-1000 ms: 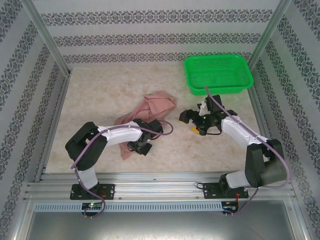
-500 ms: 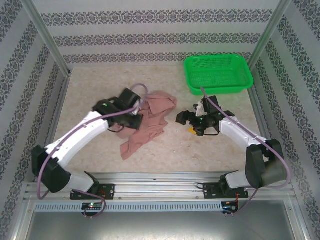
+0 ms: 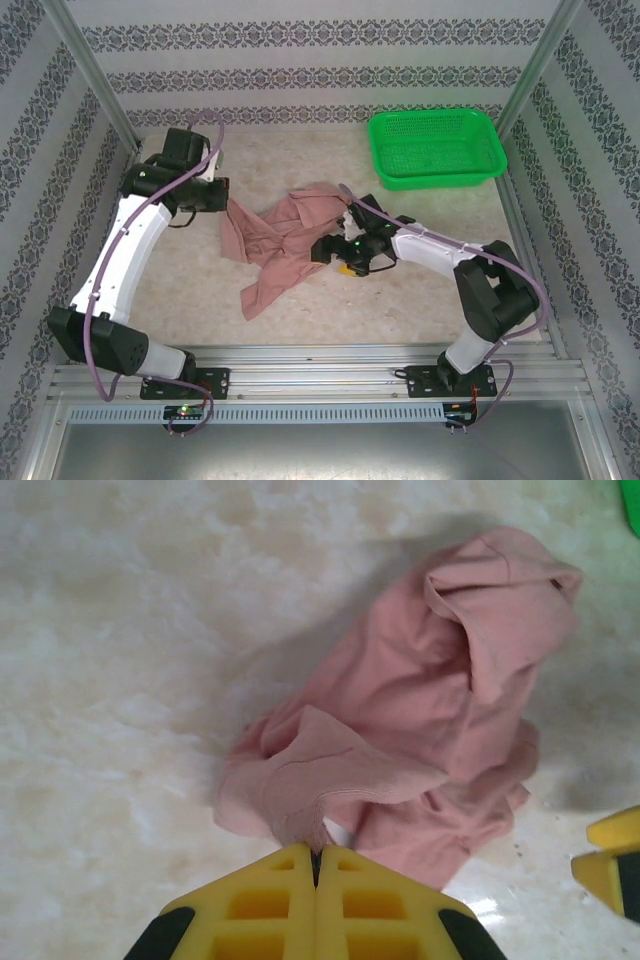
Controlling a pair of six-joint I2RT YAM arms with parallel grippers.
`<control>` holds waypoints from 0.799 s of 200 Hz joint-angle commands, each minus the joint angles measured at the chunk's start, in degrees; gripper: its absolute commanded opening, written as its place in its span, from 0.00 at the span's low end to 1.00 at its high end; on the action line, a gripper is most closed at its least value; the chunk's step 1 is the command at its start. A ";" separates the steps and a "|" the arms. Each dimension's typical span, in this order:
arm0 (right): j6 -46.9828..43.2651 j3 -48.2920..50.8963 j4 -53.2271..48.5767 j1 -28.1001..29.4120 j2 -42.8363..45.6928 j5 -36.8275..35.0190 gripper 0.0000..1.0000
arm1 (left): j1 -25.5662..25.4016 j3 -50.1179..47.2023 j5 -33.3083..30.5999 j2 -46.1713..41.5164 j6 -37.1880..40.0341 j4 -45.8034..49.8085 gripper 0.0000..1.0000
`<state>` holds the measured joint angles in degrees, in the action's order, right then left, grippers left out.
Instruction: Fold and stack the t-shirts
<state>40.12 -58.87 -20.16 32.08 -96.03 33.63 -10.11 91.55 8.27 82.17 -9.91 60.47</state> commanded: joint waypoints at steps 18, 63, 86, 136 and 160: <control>-3.94 -9.54 -3.68 5.39 -6.10 -0.45 0.87 | 2.58 5.10 -0.10 1.57 3.14 0.75 0.00; -3.25 -16.59 -10.05 13.30 -11.23 2.24 0.76 | 5.87 5.95 -1.15 2.19 2.53 -1.10 0.00; 1.60 -16.28 -8.02 16.04 -13.68 2.23 0.72 | 8.26 6.01 -0.82 2.70 2.66 -2.14 0.00; 6.26 -20.41 -6.71 16.79 -18.78 -3.06 0.69 | 10.11 5.47 1.83 3.36 2.71 -3.29 0.00; 7.68 -22.27 -8.36 16.97 -21.57 -5.32 0.60 | 10.67 3.97 2.48 2.57 2.96 -3.78 0.00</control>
<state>44.60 -78.67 -27.77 49.23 -115.22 31.75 -0.62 95.92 9.45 85.58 -8.23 58.98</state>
